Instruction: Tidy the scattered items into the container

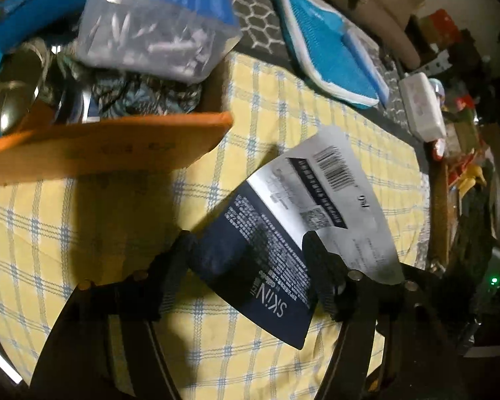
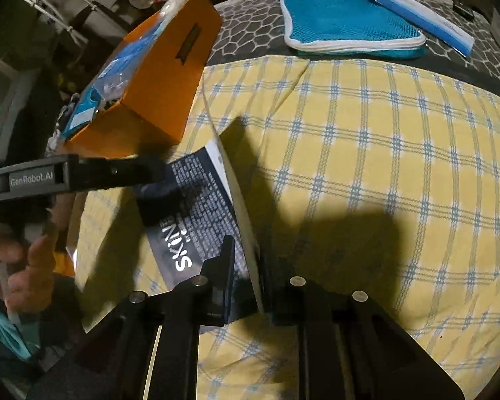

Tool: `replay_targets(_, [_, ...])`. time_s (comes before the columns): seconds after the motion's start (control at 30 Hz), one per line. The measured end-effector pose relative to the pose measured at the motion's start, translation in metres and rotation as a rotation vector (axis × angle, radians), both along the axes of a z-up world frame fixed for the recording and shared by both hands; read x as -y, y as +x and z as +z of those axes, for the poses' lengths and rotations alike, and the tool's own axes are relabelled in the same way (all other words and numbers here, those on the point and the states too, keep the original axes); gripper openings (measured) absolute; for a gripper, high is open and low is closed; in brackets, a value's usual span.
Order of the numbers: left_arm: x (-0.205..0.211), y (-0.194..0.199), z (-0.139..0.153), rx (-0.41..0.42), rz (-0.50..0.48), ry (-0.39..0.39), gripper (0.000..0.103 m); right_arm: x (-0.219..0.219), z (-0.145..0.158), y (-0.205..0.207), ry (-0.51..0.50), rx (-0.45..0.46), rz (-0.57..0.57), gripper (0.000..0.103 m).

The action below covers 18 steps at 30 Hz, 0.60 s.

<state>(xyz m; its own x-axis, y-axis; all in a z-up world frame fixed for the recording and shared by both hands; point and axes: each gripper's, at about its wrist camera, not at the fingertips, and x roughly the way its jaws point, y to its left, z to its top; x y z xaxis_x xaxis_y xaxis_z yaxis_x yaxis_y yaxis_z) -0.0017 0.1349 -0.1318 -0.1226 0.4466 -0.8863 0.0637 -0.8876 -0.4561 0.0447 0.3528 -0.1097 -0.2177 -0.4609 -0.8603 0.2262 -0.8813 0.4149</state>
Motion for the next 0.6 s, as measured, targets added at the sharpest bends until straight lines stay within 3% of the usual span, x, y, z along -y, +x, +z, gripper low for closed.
replay_targets(0.27, [-0.002, -0.001, -0.012, 0.026, 0.004, -0.012, 0.063, -0.009, -0.009, -0.018, -0.002, -0.066, -0.078, 0.056])
replay_targets(0.33, [-0.004, 0.000, -0.015, 0.031, -0.006, -0.039, 0.055, -0.010, -0.012, -0.022, -0.018, -0.087, -0.109, 0.059])
replay_targets(0.37, [-0.004, 0.000, -0.016, 0.031, -0.015, -0.058, 0.044, -0.010, -0.014, -0.024, -0.035, -0.083, -0.115, 0.059])
replay_targets(0.4, [-0.005, 0.000, -0.018, 0.032, -0.022, -0.068, 0.035, -0.010, -0.017, -0.026, -0.067, -0.067, -0.118, 0.051])
replay_targets(0.43, [-0.004, 0.000, -0.019, 0.036, -0.020, -0.081, 0.033, -0.009, -0.019, -0.027, -0.083, -0.060, -0.117, 0.044])
replay_targets(0.5, [-0.001, 0.001, -0.020, 0.032, -0.007, -0.091, 0.023, -0.005, -0.015, -0.026, -0.077, -0.070, -0.098, 0.013])
replay_targets(0.57, [0.001, 0.000, -0.016, 0.018, -0.001, -0.088, 0.011, -0.005, -0.009, -0.025, -0.075, -0.090, -0.092, 0.010])
replay_targets(0.6, [0.002, 0.000, -0.014, 0.011, 0.003, -0.070, 0.011, -0.005, -0.005, -0.025, -0.067, -0.105, -0.096, 0.008])
